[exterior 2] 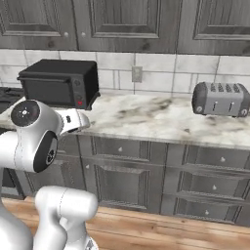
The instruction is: Move the pot and pan from the stove into the sink.
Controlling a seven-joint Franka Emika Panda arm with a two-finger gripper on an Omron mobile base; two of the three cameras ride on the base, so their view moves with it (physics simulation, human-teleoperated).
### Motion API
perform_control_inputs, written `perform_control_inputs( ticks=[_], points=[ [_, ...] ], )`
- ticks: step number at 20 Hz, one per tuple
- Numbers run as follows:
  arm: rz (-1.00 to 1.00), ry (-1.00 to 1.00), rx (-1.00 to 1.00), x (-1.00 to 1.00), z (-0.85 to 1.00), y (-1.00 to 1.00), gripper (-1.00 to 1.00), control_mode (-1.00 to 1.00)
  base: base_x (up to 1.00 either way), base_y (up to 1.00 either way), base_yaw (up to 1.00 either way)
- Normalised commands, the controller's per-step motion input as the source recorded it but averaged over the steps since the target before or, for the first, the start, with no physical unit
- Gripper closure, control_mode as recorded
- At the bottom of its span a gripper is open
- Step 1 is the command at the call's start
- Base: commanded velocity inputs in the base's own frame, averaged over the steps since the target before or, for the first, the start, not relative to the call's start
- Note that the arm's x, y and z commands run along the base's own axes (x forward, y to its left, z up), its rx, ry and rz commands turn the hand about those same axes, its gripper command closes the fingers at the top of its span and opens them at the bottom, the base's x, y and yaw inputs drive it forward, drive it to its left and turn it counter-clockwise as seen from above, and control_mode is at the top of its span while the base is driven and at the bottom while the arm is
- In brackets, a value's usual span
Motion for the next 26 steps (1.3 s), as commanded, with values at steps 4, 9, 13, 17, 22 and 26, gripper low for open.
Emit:
perform_control_inputs(
  ticks=[4, 9, 13, 17, 22, 26],
  points=[
    [0.0, 0.0, 0.0, 0.0, 0.0, 0.0, -1.0, 1.0, 0.19, 0.75, 0.04],
    [0.0, 0.0, 0.0, 0.0, 0.0, 0.0, -1.0, 1.0, 0.16, 0.76, 0.04],
    [0.0, 0.0, 0.0, 0.0, 0.0, 0.0, -1.0, 1.0, 0.2, 0.75, 0.04],
    [0.0, 0.0, 0.0, 0.0, 0.0, 0.0, -1.0, 1.0, 0.18, 0.76, 0.04],
    [0.0, 0.0, 0.0, 0.0, 0.0, 0.0, -1.0, 1.0, 0.16, 0.8, 0.03],
    [0.0, 0.0, 0.0, 0.0, 0.0, 0.0, -1.0, 1.0, 0.13, 0.82, 0.03]
  ],
)
